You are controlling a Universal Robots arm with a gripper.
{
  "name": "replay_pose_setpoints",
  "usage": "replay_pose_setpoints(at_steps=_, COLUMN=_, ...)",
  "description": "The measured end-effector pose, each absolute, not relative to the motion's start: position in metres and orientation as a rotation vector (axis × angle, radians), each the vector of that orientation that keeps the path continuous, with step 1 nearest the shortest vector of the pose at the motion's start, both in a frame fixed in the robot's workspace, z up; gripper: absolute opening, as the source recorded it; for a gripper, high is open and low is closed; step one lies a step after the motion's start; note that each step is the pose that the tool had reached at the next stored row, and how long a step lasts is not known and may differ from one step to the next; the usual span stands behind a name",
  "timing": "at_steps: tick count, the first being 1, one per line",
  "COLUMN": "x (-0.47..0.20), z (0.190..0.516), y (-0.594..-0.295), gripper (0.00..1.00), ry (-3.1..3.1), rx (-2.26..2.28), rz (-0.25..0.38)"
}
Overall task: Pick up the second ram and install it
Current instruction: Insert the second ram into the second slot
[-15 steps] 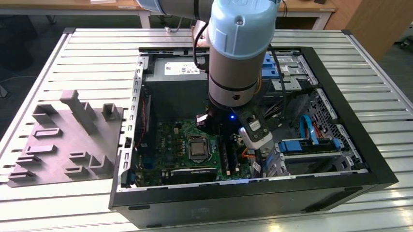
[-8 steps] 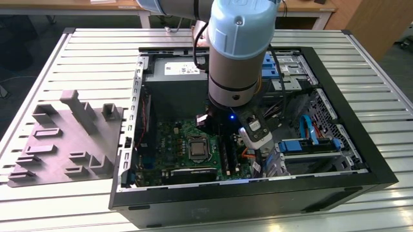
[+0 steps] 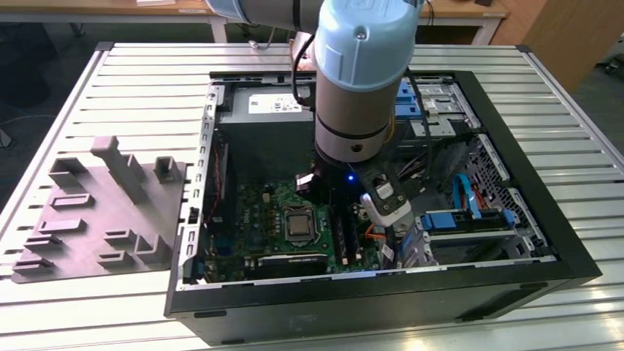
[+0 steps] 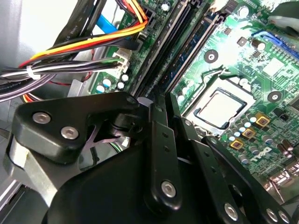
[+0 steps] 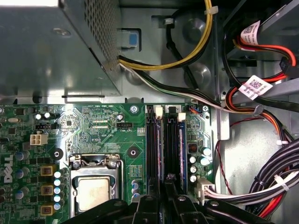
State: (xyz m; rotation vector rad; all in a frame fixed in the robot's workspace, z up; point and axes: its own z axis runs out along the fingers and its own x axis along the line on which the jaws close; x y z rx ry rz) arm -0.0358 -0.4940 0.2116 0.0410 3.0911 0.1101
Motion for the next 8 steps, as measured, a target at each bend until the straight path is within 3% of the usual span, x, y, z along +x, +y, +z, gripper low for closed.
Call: replay_pose_setpoints(at_steps=8, x=-0.0358, z=0.2181, y=-0.4940, gripper=0.19, ry=3.091, rx=0.041, rz=0.110)
